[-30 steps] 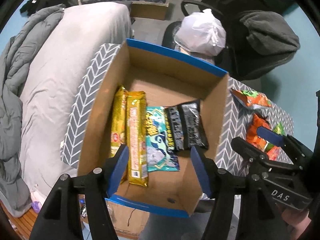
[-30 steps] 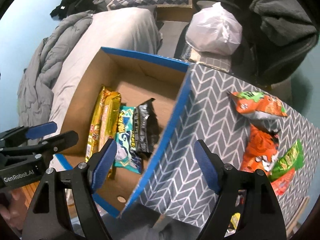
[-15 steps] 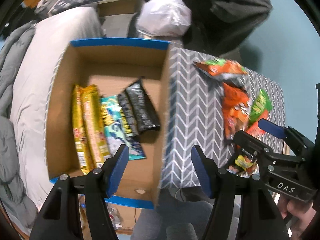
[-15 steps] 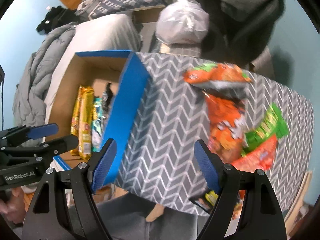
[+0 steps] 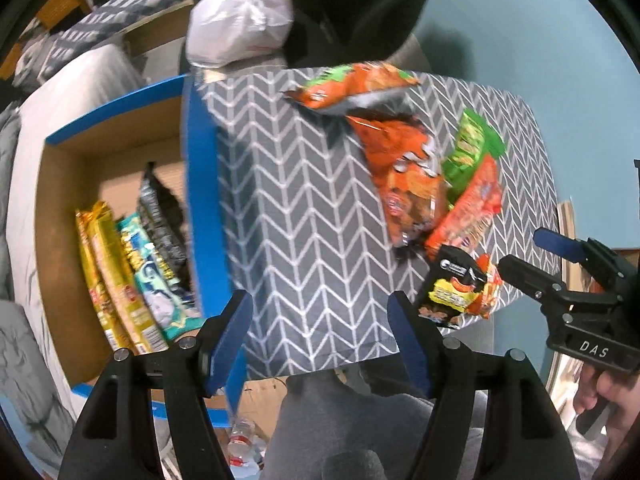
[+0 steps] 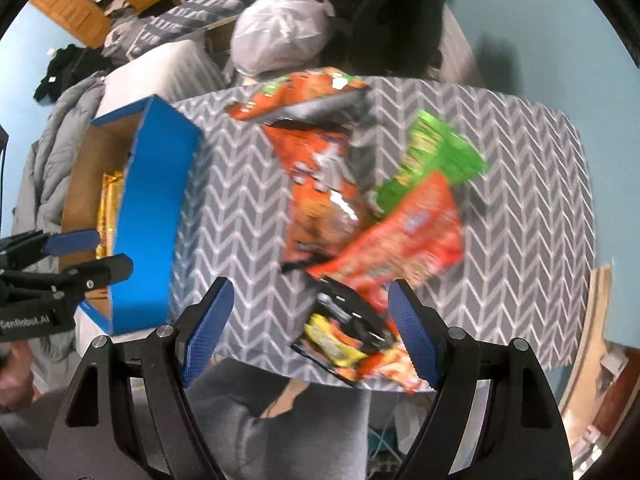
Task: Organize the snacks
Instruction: 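Grasp the black bibizan packet with the left tool while the right tool grasps the orange stick-snack bag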
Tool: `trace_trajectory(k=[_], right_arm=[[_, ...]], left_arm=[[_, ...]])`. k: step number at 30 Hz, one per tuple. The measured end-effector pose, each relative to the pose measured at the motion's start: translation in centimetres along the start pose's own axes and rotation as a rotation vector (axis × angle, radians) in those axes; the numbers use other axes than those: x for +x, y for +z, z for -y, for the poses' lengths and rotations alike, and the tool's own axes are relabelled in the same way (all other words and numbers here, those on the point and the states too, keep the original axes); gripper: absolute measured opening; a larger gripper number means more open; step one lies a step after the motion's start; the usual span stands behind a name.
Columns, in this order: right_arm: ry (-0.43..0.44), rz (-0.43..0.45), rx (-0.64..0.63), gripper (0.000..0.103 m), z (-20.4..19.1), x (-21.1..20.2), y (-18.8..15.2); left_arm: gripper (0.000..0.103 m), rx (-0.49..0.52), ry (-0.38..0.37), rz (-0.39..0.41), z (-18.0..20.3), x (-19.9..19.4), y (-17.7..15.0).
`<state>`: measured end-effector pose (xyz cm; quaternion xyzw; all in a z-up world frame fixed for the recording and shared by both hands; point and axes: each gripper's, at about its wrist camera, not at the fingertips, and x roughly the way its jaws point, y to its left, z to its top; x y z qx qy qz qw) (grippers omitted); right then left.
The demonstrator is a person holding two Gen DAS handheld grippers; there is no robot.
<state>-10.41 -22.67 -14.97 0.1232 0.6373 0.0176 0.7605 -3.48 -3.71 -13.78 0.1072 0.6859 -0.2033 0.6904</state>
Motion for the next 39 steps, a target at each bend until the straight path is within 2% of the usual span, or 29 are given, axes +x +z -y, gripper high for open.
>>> trace_trajectory(k=[3, 7, 12, 20, 27, 31, 33, 39], right_arm=[[-0.006, -0.004, 0.014, 0.08, 2.1, -0.1, -1.0], [-0.008, -0.02, 0.021, 0.08, 4.5, 0.0, -2.4], [0.009, -0.032, -0.048, 0.08, 6.1, 0.1, -4.0], [0.052, -0.073, -0.204, 0.08, 7.2, 1.6, -6.1], [0.065, -0.14, -0.338, 0.08, 7.8, 4.5, -7.8], [0.067, -0.165, -0.391, 0.08, 8.1, 6.1, -8.2], [0.074, -0.174, -0.409, 0.08, 8.2, 6.7, -8.2], [0.102, -0.199, -0.463, 0.08, 7.7, 8.7, -8.4]], left_arm=[[0.076, 0.035, -0.004, -0.01, 1.6, 0.6, 0.0], [0.077, 0.071, -0.015, -0.026, 3.6, 1.4, -0.2], [0.077, 0.075, -0.04, -0.062, 5.7, 3.1, -1.1], [0.079, 0.008, -0.095, -0.117, 8.4, 5.9, -3.0], [0.079, 0.005, -0.096, -0.135, 9.7, 8.2, -3.6], [0.08, -0.003, -0.1, -0.148, 9.9, 9.4, -3.5], [0.085, 0.003, -0.097, -0.154, 10.1, 10.0, -3.4], [0.085, 0.023, -0.074, -0.176, 10.8, 11.3, -3.7]])
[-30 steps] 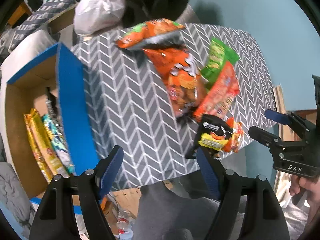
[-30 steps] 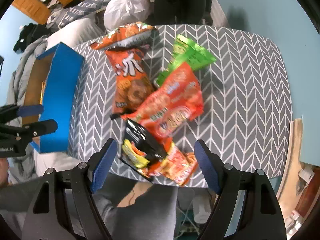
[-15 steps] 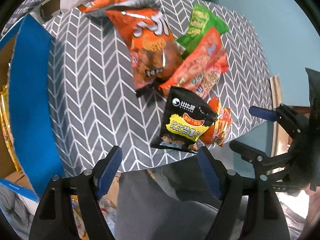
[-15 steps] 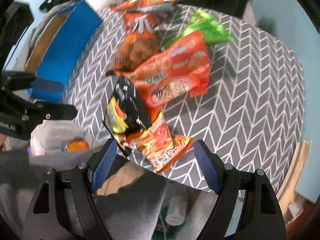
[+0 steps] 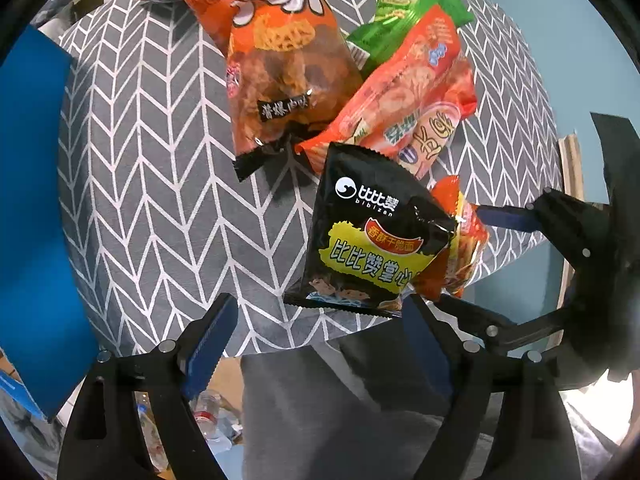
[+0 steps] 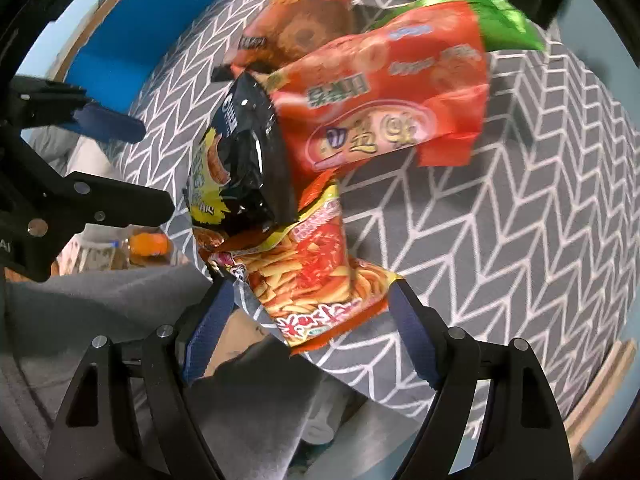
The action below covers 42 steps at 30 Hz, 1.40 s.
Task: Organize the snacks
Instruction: 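Grasp the black bibizan packet with the left tool while the right tool grasps the orange stick-snack bag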
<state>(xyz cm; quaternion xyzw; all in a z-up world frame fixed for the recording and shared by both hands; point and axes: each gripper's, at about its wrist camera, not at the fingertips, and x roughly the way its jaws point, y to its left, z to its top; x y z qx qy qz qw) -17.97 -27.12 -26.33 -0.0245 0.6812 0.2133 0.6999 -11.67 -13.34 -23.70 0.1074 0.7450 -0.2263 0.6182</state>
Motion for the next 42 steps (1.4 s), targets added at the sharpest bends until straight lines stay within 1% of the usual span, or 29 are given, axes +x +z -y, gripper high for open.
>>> trace_trajectory(k=[3, 6, 7, 8, 10, 13, 19, 22, 25, 26, 27, 28, 30, 32, 37, 39, 40, 42], right_arm=[[-0.02, 0.009, -0.033, 0.08, -0.4, 0.8, -0.1], [-0.021, 0.015, -0.023, 0.08, 0.0, 1.3, 0.0], [-0.023, 0.015, -0.017, 0.079, 0.0, 1.5, 0.0], [-0.028, 0.014, -0.007, 0.073, 0.1, 1.7, 0.0], [-0.025, 0.014, 0.029, 0.066, 0.7, 1.8, -0.3], [-0.001, 0.038, 0.086, 0.063, 1.8, 0.8, -0.9], [-0.011, 0.062, 0.216, 0.061, 3.6, -0.4, -2.4], [-0.012, 0.066, 0.285, 0.061, 5.3, -1.4, -3.7], [0.042, 0.077, 0.36, 0.061, 6.2, -1.8, -4.7], [0.065, 0.069, 0.376, 0.061, 6.7, -2.0, -5.0], [0.069, 0.061, 0.381, 0.061, 6.8, -2.0, -5.1], [0.054, 0.065, 0.374, 0.062, 6.7, -2.2, -5.2], [0.019, 0.074, 0.346, 0.069, 6.4, -2.8, -5.6], [-0.001, 0.08, 0.322, 0.08, 5.7, -2.2, -5.0], [-0.002, 0.101, 0.262, 0.08, 5.2, -1.2, -3.6], [0.0, 0.094, 0.247, 0.071, 5.1, -0.7, -3.2], [0.005, 0.09, 0.248, 0.059, 5.1, -0.4, -3.1], [0.015, 0.095, 0.262, 0.053, 5.3, -0.6, -3.2]], left_arm=[[0.085, 0.004, -0.005, -0.004, 0.1, 0.4, -0.1], [0.085, 0.008, -0.002, -0.016, 0.5, 0.8, -0.1], [0.085, 0.012, -0.005, -0.019, 0.7, 0.9, -0.2], [0.085, 0.016, -0.005, -0.021, 1.0, 1.1, -0.2], [0.086, 0.025, -0.004, -0.024, 1.4, 1.4, -0.2], [0.086, 0.019, -0.001, -0.031, 1.9, 2.0, -0.3], [0.086, -0.028, -0.009, -0.038, 3.3, 3.7, 0.9], [0.086, -0.04, -0.012, -0.037, 3.7, 4.1, 1.2], [0.086, -0.041, -0.005, -0.037, 4.3, 4.3, 1.9], [0.086, -0.039, -0.003, -0.036, 4.5, 4.4, 2.0], [0.086, -0.036, -0.001, -0.037, 5.0, 4.4, 2.0], [0.086, -0.033, 0.007, -0.04, 5.3, 4.6, 2.1], [0.086, -0.039, 0.014, -0.039, 6.1, 4.9, 2.5], [0.086, -0.048, 0.018, -0.044, 6.5, 5.3, 2.6], [0.086, -0.065, 0.024, -0.043, 7.4, 5.7, 3.1], [0.086, -0.064, 0.027, -0.048, 7.0, 5.6, 3.2], [0.086, -0.065, 0.028, -0.049, 7.1, 5.7, 3.4], [0.086, -0.072, 0.029, -0.05, 6.7, 5.5, 3.5]])
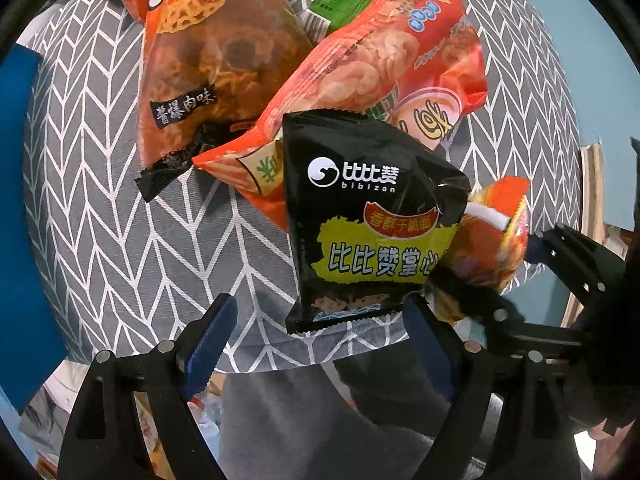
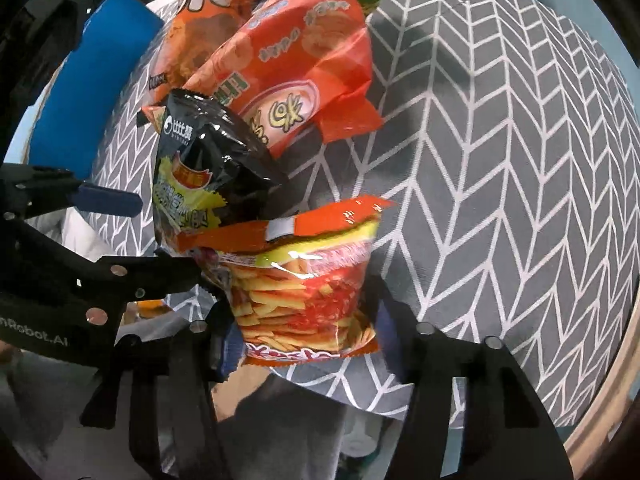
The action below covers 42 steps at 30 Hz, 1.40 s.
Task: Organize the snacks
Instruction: 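Grasp the black bibizan packet with the left tool while the right tool grasps the orange stick-snack bag, then carry the black bibizan packet and orange stick-snack bag over the box with both tools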
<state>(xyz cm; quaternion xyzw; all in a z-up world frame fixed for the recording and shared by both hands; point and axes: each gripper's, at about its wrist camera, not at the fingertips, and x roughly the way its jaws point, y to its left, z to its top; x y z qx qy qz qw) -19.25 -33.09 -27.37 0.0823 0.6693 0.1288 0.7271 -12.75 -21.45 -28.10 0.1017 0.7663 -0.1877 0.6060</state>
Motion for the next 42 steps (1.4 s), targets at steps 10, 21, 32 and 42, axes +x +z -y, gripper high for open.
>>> trace_trajectory(k=[10, 21, 32, 42], right_arm=[[0.001, 0.039, 0.144, 0.043, 3.9, -2.4, -1.8], [0.002, 0.047, 0.188, 0.043, 5.7, -3.3, -1.6], [-0.008, 0.044, 0.18, 0.04, 3.2, -2.2, -0.4], [-0.017, 0.043, 0.178, 0.04, 1.1, -2.5, 0.5]], left_arm=[[0.087, -0.053, -0.033, 0.019, -0.3, -1.1, 0.4], [0.087, -0.084, -0.011, 0.018, 0.6, 0.7, 3.0], [0.065, -0.011, 0.032, 0.091, 1.2, 0.7, 3.1], [0.065, 0.002, 0.026, 0.14, -1.1, -2.8, 0.6]])
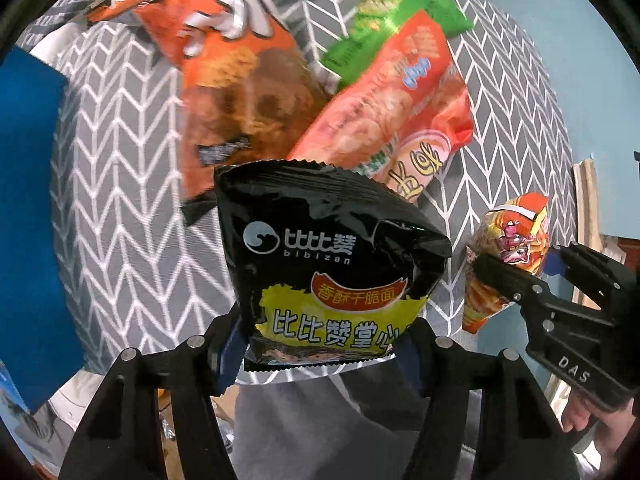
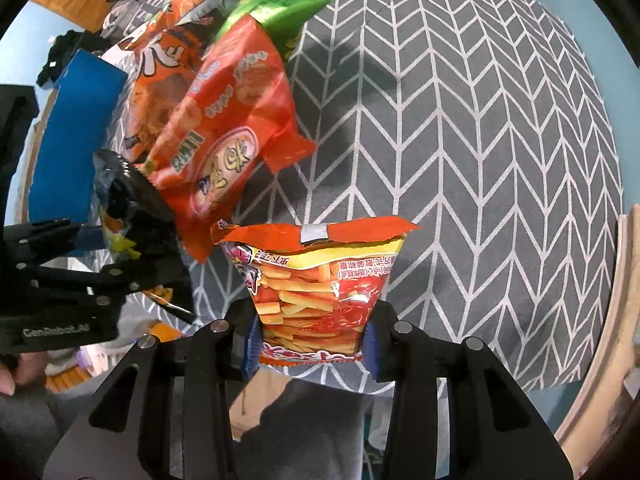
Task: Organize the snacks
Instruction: 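Carry the black bibizan packet and orange stick-snack bag over the box with both tools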
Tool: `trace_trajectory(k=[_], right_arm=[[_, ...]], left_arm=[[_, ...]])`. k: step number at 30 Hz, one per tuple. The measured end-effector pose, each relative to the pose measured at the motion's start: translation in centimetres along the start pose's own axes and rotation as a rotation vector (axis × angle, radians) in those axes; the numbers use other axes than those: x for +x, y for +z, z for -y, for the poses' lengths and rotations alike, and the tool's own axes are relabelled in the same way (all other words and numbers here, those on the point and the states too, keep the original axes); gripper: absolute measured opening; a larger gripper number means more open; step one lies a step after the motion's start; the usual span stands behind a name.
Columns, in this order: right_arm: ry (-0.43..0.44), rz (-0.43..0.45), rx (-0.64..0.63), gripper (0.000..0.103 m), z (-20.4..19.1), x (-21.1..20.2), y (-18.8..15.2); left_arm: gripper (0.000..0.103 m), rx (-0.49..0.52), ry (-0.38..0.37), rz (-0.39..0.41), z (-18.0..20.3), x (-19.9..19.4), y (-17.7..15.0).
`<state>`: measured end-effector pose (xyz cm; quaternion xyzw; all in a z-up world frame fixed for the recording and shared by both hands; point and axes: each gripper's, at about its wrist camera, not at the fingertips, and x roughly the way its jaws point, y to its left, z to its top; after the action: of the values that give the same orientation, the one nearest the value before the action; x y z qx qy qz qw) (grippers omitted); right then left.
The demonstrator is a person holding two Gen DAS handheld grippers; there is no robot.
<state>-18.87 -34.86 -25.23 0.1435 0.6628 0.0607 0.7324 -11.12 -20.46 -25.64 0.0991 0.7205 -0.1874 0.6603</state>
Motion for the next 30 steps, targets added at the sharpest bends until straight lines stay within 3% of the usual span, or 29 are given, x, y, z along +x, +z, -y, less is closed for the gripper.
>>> trace_trajectory(k=[14, 30], right_arm=[[0.001, 0.044, -0.031, 0.04, -3.9, -3.1, 3.0], [0.022, 0.097, -0.087, 0.04, -12.0, -4.9, 8.4]], left_arm=[[0.065, -0.071, -0.008, 0.091, -4.8, -5.6, -1.2], [0.065, -0.082, 0.033, 0.218, -12.5, -13.0, -2.1]])
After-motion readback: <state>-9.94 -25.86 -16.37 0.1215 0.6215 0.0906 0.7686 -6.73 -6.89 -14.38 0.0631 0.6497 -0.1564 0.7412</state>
